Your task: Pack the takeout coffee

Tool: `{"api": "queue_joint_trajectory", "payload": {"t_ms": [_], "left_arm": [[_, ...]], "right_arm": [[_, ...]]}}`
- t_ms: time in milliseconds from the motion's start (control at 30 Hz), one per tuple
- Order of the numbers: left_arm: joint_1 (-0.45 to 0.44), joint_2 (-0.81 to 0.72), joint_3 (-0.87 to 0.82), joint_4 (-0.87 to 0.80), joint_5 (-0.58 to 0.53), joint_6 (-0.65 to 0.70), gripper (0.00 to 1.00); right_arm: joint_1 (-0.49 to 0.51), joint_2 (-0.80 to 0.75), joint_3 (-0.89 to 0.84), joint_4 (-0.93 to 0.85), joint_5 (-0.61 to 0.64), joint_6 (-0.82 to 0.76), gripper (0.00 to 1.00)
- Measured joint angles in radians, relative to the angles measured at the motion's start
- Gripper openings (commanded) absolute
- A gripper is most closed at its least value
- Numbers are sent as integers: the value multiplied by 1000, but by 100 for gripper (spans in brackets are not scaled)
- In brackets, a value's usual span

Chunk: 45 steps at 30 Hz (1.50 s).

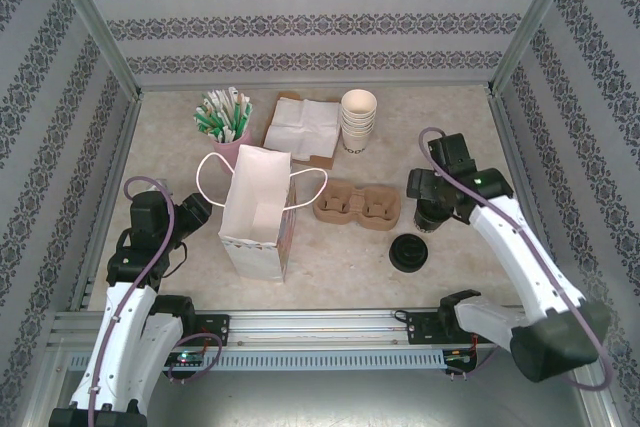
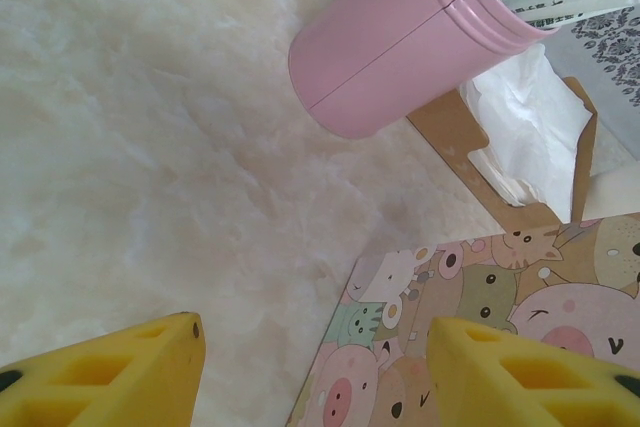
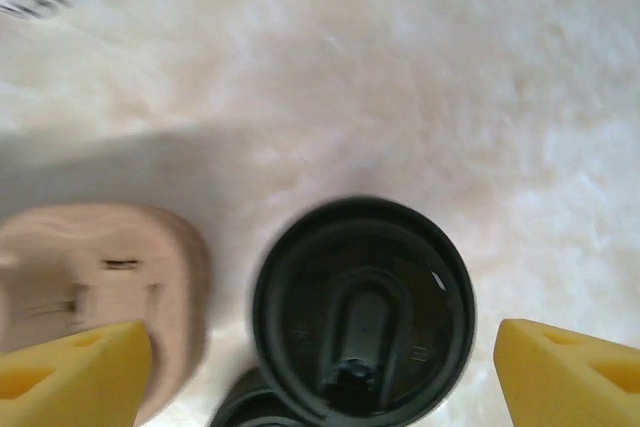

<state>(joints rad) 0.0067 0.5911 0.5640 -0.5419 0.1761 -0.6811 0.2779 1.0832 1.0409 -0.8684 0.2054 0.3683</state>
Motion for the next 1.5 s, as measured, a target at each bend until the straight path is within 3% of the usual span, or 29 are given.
{"api": "queue_joint_trajectory", "payload": {"t_ms": [233,300,567,800,1000,1500], "left_arm": [[0,0,1,3,0,3,61],[0,0,1,4,1,8,61],[0,-4,7,5,15,38,62],[0,-3,31,11,64,53,62],[0,-2,37,24,97,52,62],[0,67,10,41,131,48,62]], "right_arm": [[156,-166,3,157,-226,-457,80],[168,-162,3,185,-293,-582,69],[158,114,77,145,-526,-978,65],[105,351,148,97,-681,-1164,52],[77,498,175,55,-764,-1305,54],[77,581,191,50,-755,-1397,52]]}}
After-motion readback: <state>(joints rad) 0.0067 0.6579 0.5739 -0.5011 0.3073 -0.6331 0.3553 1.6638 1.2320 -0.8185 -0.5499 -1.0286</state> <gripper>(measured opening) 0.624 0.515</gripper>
